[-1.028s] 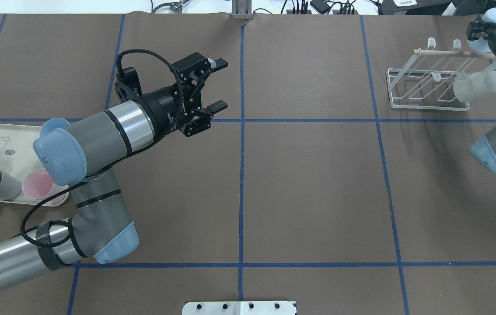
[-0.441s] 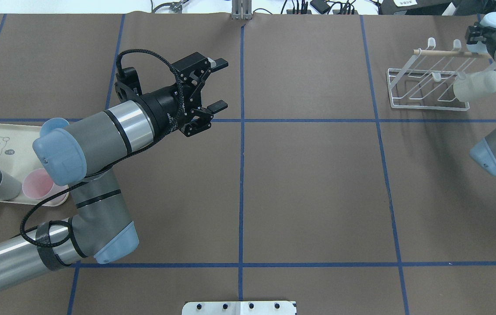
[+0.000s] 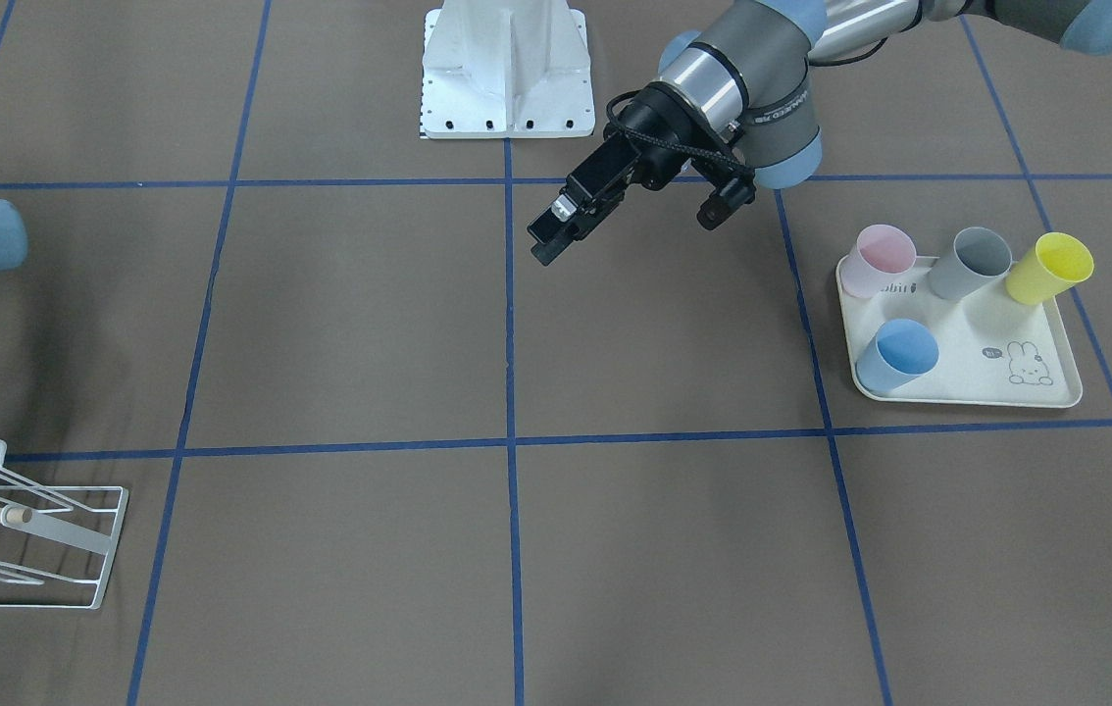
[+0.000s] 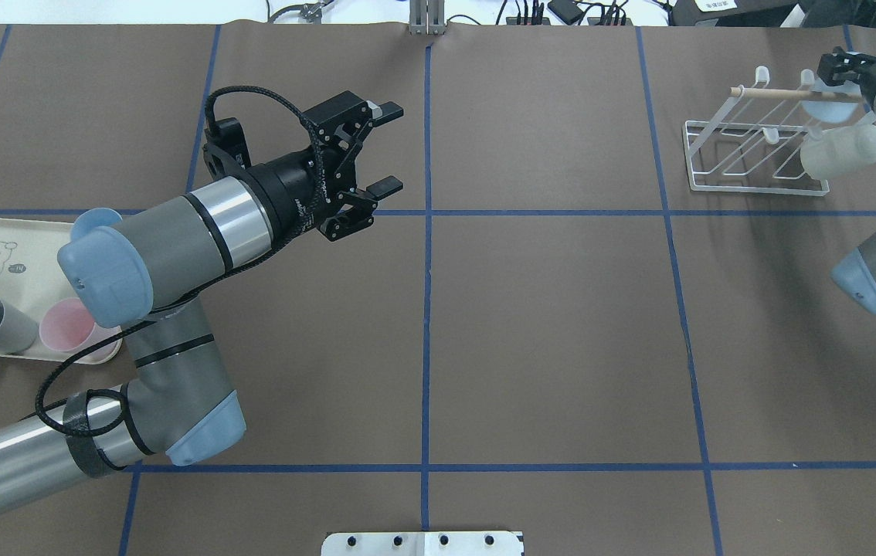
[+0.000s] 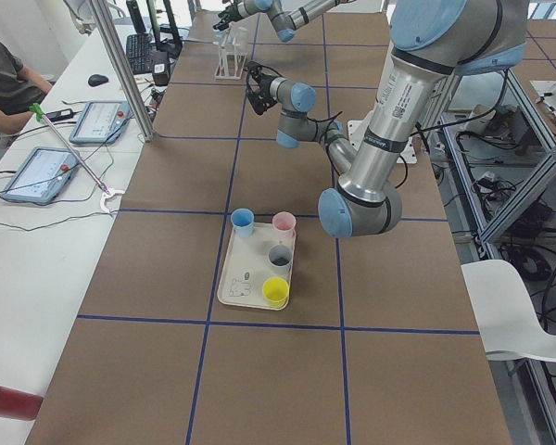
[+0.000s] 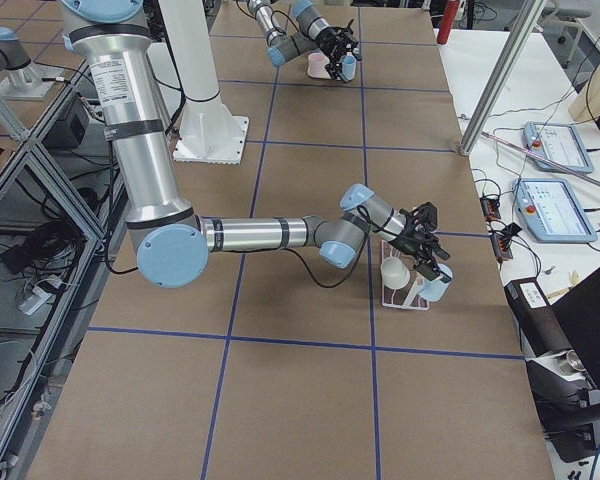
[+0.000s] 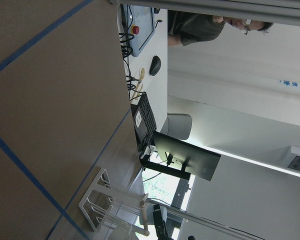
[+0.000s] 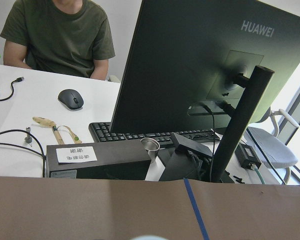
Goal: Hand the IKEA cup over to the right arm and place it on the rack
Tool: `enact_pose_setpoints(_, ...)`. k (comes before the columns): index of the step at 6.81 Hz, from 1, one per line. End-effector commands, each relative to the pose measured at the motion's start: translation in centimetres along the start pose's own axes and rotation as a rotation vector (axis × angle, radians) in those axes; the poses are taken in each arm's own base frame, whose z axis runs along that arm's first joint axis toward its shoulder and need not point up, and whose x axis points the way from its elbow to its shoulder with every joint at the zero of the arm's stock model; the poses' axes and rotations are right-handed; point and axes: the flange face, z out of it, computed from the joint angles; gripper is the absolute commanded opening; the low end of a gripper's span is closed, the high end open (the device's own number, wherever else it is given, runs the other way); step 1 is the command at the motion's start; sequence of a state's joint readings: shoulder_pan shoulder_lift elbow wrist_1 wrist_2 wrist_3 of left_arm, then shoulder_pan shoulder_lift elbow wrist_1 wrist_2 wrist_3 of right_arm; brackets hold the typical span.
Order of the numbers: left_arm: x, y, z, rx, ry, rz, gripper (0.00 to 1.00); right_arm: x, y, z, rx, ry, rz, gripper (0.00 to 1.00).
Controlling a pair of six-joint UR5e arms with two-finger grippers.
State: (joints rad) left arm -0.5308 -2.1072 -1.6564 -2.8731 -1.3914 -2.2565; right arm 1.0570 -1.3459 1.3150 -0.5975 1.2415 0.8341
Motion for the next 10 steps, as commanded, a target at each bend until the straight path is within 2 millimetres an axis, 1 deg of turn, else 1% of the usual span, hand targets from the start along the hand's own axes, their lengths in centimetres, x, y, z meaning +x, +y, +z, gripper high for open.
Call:
enact_pose_setpoints(1,0.0,0.0,0.0,-0.001,-0.001,0.000,0.99,0.0,0.1,-0.2,0.013,-0.025,0.005,0.99)
enact_pose_setpoints(2,0.1,0.1,0.0,-0.003,0.001,0.001,0.99,-0.5,-0.4,-0.8,0.011,-0.050,0.010,0.99)
enact_pose_setpoints(3,0.4,0.3,-0.3,-0.011,0.006,-0.001,0.99,-1.3,-1.9,-2.1,0.010,-0.101,0.026,1.00)
enact_pose_setpoints(4,1.4,0.7,-0.8,-0.022,0.019,0.000,0.99,-0.8,-4.8,-3.7,0.009,-0.156,0.058,1.00)
enact_pose_setpoints(5,2.4,1.2,-1.2,-0.019,0.012,0.004,0.99,1.0,-7.6,-4.6,-0.007,-0.204,0.089,1.00)
enact_pose_setpoints(6,3.5,1.4,-2.0,-0.037,-0.032,0.050,0.99,2.7,-10.6,-6.1,-0.057,-0.247,0.115,1.00)
enact_pose_setpoints(7,4.7,1.6,-3.4,-0.024,-0.056,0.130,0.99,2.5,-13.7,-9.7,-0.100,-0.265,0.126,1.00)
enact_pose_setpoints(8,6.2,0.4,-5.0,-0.014,-0.106,0.249,0.99,0.5,-16.8,-15.4,-0.144,-0.265,0.123,1.00)
enact_pose_setpoints(9,8.0,-2.8,-6.4,-0.038,-0.231,0.342,0.99,-1.0,-19.1,-20.5,-0.195,-0.276,0.123,1.00)
enact_pose_setpoints(10,9.8,-6.9,-9.1,-0.059,-0.317,0.451,0.99,-1.9,-19.6,-23.0,-0.249,-0.333,0.154,1.00)
